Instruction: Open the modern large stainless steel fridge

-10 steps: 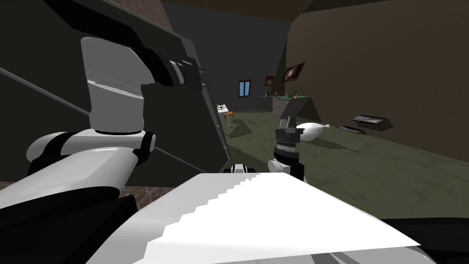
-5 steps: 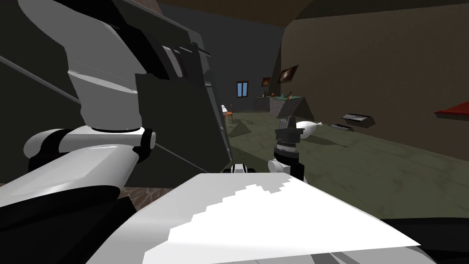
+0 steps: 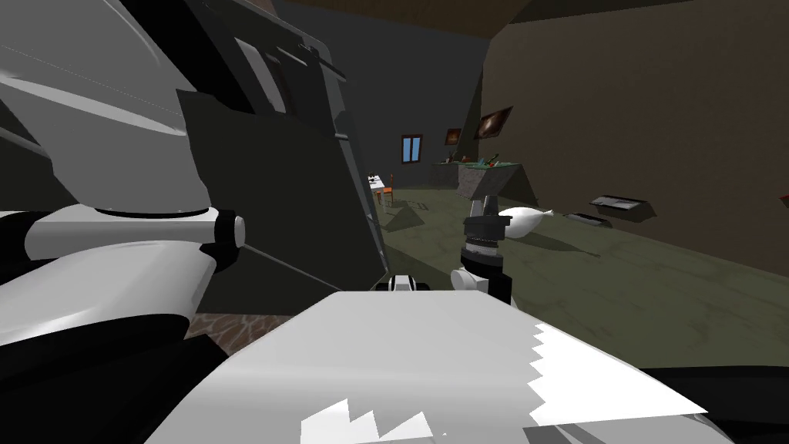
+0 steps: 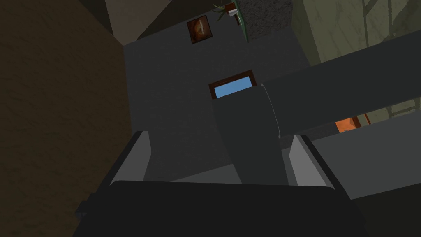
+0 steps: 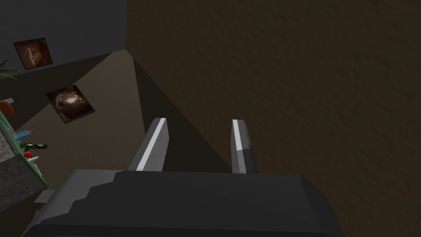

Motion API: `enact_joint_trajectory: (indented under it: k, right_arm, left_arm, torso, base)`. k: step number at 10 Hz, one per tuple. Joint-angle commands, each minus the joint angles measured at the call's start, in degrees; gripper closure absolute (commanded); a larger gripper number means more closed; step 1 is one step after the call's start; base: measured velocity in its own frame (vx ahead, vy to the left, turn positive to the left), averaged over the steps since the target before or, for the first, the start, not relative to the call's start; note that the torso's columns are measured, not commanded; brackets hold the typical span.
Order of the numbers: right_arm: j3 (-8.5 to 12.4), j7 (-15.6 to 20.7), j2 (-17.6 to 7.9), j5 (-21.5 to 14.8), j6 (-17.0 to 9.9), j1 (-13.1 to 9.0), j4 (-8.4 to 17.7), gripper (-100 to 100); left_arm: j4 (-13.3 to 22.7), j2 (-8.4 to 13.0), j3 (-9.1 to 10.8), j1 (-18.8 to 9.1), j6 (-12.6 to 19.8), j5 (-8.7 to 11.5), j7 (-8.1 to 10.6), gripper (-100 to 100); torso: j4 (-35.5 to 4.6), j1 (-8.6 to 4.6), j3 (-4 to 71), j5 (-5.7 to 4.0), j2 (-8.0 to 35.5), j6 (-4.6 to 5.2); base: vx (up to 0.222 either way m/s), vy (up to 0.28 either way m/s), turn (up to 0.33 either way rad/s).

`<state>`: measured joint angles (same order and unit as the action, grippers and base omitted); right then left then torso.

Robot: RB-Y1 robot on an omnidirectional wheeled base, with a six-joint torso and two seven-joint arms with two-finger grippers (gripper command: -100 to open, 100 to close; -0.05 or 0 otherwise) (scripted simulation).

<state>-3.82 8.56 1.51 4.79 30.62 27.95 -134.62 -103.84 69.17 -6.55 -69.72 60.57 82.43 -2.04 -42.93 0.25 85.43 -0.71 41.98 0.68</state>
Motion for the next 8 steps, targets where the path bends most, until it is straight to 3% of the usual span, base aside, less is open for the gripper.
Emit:
enact_joint_trajectory:
  k: [1,4,5,6,8]
  right_arm:
    - [0.0,0.0,0.0,0.0,0.0,0.0,0.0,0]
    - [0.0,0.0,0.0,0.0,0.0,0.0,0.0,0]
    - [0.0,0.0,0.0,0.0,0.0,0.0,0.0,0]
    - [0.0,0.0,0.0,0.0,0.0,0.0,0.0,0]
    - [0.0,0.0,0.0,0.0,0.0,0.0,0.0,0]
  left_arm:
    - [-1.0,1.8,1.61,-2.2,0.3,1.0,1.31,-100]
    - [-1.0,1.8,1.61,-2.2,0.3,1.0,1.31,-100]
    - [-0.9,1.6,0.57,-0.6,1.7,2.0,1.35,-100]
    - [-0.8,1.5,0.49,-0.5,1.9,2.0,1.30,0]
    - [-0.8,1.5,0.42,-0.3,2.1,2.0,1.31,0]
  torso:
    - [-0.1,0.06,0.1,-0.10,0.0,-0.02]
    - [-0.1,-0.05,0.2,-0.10,-0.1,-0.05]
    - [-0.3,0.03,0.2,-0.10,0.0,-0.07]
    - [0.2,-0.13,-0.2,0.17,0.0,-0.26]
    - [0.6,-0.32,-0.6,0.52,0.1,-0.52]
  base:
    - [0.008,-0.008,-0.008]
    - [-0.002,0.000,-0.007]
    - [-0.015,-0.007,0.028]
    - [-0.016,-0.009,0.023]
    - [-0.008,-0.002,0.011]
